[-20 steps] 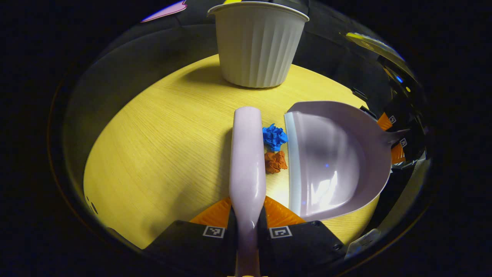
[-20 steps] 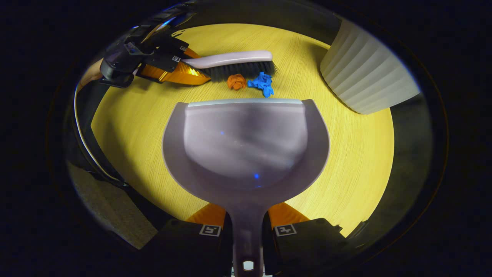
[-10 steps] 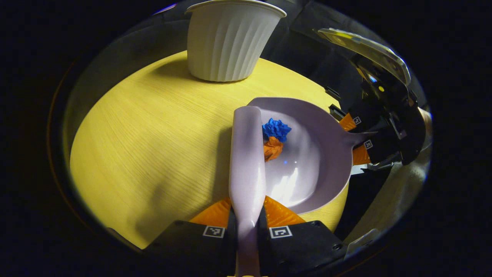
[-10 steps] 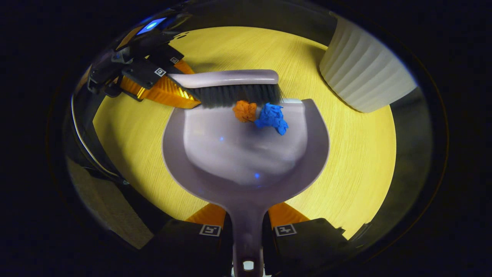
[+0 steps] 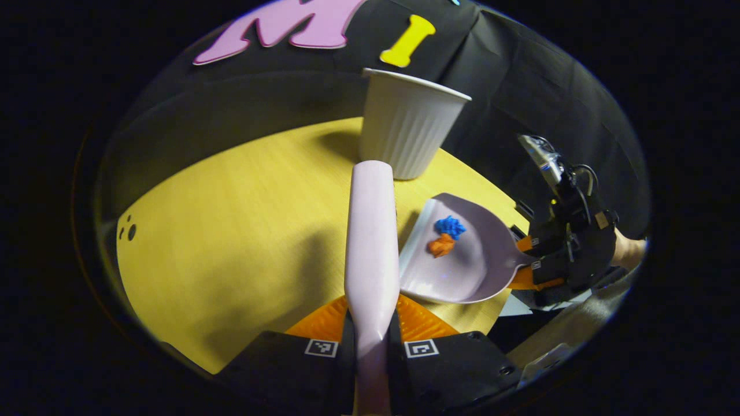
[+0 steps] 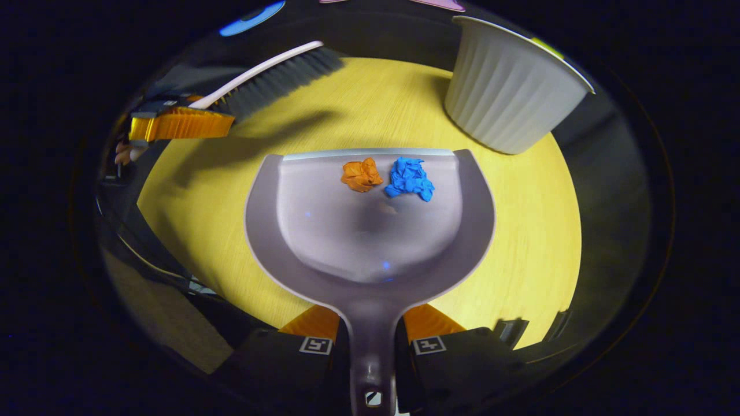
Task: Pick up the small broom and dustpan from the desktop, sweep the trash into the dustpan with the broom, and then empty the trash into the garbage bin.
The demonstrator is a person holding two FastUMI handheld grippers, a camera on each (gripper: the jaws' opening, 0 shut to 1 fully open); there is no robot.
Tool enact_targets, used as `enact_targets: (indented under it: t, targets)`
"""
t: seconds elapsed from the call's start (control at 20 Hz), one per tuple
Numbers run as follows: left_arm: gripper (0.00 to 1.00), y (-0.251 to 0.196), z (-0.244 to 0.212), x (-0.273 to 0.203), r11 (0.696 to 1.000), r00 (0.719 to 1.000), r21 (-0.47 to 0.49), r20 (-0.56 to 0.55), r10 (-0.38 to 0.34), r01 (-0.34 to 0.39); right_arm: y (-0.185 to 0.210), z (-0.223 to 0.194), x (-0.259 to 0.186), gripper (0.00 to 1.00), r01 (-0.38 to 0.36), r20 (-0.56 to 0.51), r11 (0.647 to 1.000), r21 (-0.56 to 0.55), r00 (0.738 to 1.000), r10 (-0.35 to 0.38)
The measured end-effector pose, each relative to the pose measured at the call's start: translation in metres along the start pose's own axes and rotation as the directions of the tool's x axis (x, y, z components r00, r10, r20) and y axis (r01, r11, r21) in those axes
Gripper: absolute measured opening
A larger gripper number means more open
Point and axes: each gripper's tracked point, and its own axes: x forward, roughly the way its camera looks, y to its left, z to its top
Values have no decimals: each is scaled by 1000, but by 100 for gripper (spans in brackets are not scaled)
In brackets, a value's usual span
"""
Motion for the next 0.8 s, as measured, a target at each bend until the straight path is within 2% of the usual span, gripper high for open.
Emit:
enact_targets:
  t: [0.1, 0.15, 0.2, 0.35, 0.55, 0.7, 0.75, 0.8]
  targets:
    - [28, 20, -19, -2, 998, 998, -18, 4, 59, -59, -10, 5, -22, 35, 30, 27, 999, 23, 999, -31]
    - [28, 36, -31, -9, 996, 997, -45, -4, 74, -74, -18, 12, -36, 39, 45, 45, 998, 44, 998, -47]
    - [27, 46, -39, -13, 994, 996, -71, -18, 85, -86, -24, 20, -51, 35, 48, 56, 996, 71, 997, -52]
    - [28, 53, -62, -15, 986, 992, -122, -59, 109, -115, -52, 56, -94, 36, 70, 66, 990, 125, 995, -79]
    - [28, 51, -81, -12, 983, 992, -147, -82, 100, -111, -98, 98, -147, 36, 126, 98, 981, 145, 985, -141]
    - [28, 48, -88, -10, 983, 992, -156, -92, 85, -98, -148, 125, -168, 35, 213, 84, 969, 124, 971, -224]
    - [27, 48, -89, -10, 983, 992, -155, -93, 81, -95, -161, 135, -171, 31, 244, 65, 964, 108, 966, -251]
    - [28, 47, -90, -10, 984, 993, -153, -95, 76, -90, -174, 144, -173, 39, 270, 51, 959, 92, 960, -275]
